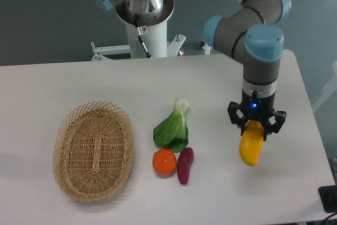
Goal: Pick up the mango from the table
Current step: 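Lift the grasped mango up off the table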
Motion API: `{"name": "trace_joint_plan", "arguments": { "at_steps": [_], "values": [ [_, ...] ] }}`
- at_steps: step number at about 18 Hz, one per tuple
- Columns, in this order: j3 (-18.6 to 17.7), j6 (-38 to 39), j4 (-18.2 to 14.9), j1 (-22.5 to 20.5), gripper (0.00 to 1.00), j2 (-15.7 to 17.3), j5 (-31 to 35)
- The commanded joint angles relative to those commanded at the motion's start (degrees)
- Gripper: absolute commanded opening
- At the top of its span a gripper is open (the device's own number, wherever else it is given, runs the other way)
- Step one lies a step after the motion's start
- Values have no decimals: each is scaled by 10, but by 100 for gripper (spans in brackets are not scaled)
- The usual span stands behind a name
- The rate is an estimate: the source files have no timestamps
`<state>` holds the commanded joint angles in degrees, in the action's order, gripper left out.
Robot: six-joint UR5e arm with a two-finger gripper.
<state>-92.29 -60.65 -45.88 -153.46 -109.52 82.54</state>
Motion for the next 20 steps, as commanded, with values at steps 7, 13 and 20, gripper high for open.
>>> {"name": "trace_joint_plan", "arguments": {
  "at_steps": [7,13,20],
  "values": [
    [21,-4,-68,-24,44,29,-50],
    [18,1,-69,-27,43,33,-59],
    [18,13,-69,-25,44,40,-62]
  ]
}}
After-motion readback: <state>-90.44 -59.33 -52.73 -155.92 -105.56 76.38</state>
